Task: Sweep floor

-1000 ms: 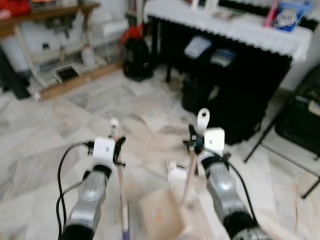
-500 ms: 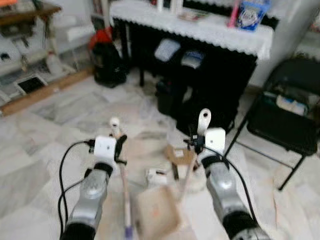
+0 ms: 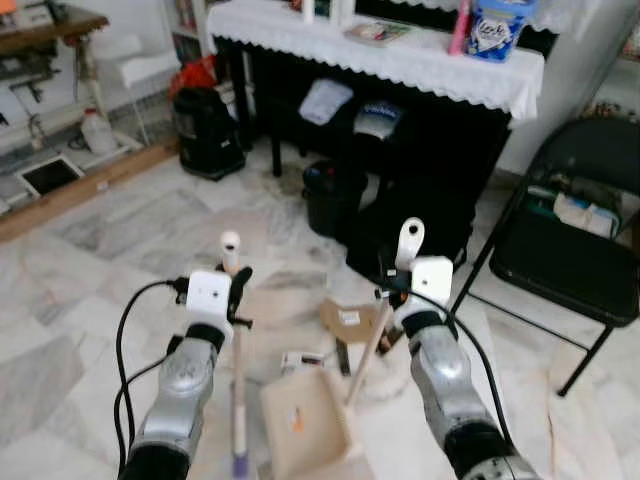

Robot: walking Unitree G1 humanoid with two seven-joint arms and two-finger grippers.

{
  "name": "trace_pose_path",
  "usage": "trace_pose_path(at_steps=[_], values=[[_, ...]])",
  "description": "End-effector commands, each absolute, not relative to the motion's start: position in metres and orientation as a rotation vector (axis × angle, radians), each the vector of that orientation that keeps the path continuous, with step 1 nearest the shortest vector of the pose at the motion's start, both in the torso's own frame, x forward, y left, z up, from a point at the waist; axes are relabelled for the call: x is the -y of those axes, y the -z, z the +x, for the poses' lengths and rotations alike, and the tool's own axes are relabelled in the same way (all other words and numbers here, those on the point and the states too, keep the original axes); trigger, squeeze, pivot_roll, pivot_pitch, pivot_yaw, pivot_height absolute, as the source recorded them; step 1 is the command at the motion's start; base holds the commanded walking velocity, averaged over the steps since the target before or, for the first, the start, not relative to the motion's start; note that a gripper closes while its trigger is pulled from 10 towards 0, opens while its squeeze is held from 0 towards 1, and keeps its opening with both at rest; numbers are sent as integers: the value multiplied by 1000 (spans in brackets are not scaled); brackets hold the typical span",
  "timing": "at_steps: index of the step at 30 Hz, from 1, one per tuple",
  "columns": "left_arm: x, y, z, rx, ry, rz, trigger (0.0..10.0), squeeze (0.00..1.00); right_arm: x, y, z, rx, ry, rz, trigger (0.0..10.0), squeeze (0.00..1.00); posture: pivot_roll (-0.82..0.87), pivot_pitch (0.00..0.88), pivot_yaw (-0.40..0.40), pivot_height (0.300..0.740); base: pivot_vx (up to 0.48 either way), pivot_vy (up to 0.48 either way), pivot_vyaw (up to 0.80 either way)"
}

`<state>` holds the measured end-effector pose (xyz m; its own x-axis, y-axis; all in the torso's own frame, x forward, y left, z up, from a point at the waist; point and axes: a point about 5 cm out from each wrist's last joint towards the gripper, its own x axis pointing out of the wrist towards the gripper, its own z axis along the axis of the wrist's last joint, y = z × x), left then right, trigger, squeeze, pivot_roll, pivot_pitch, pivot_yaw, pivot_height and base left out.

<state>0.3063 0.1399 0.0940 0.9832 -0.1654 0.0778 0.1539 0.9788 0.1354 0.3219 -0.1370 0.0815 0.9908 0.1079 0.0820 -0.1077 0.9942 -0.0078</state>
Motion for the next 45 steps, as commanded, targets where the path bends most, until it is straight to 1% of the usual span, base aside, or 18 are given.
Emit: trace_pose_path(at_steps=[1, 5, 10, 14, 25, 32, 45], values=[[-149, -107, 309, 150, 135, 143, 10000, 0, 130, -97, 329, 147, -136, -24, 10000, 0, 111, 0, -32, 740, 0, 0, 0], [-149, -108, 309, 151, 128, 132, 10000, 0, 130, -98, 329, 154, -129, -27, 10000, 0, 110, 0, -31, 740, 0, 0, 0], [-151, -108, 310, 154, 120, 124, 10000, 0, 133, -97, 328, 146, -118, -17, 10000, 0, 108, 0, -29, 740, 0, 339, 0], [-151, -108, 309, 153, 120, 125, 10000, 0, 134, -96, 329, 133, -110, -10, 10000, 0, 112, 0, -30, 740, 0, 342, -800], [-150, -108, 308, 154, 123, 122, 10000, 0, 133, -96, 330, 128, -105, -20, 10000, 0, 110, 0, -29, 740, 0, 347, 0], [-150, -108, 308, 156, 124, 122, 10000, 0, 134, -96, 330, 129, -102, -27, 10000, 0, 109, 0, -29, 740, 0, 341, -654], [-150, -109, 308, 164, 118, 121, 10000, 0, 136, -98, 330, 141, -95, -31, 10000, 0, 111, 0, -31, 740, 0, 0, 0]])
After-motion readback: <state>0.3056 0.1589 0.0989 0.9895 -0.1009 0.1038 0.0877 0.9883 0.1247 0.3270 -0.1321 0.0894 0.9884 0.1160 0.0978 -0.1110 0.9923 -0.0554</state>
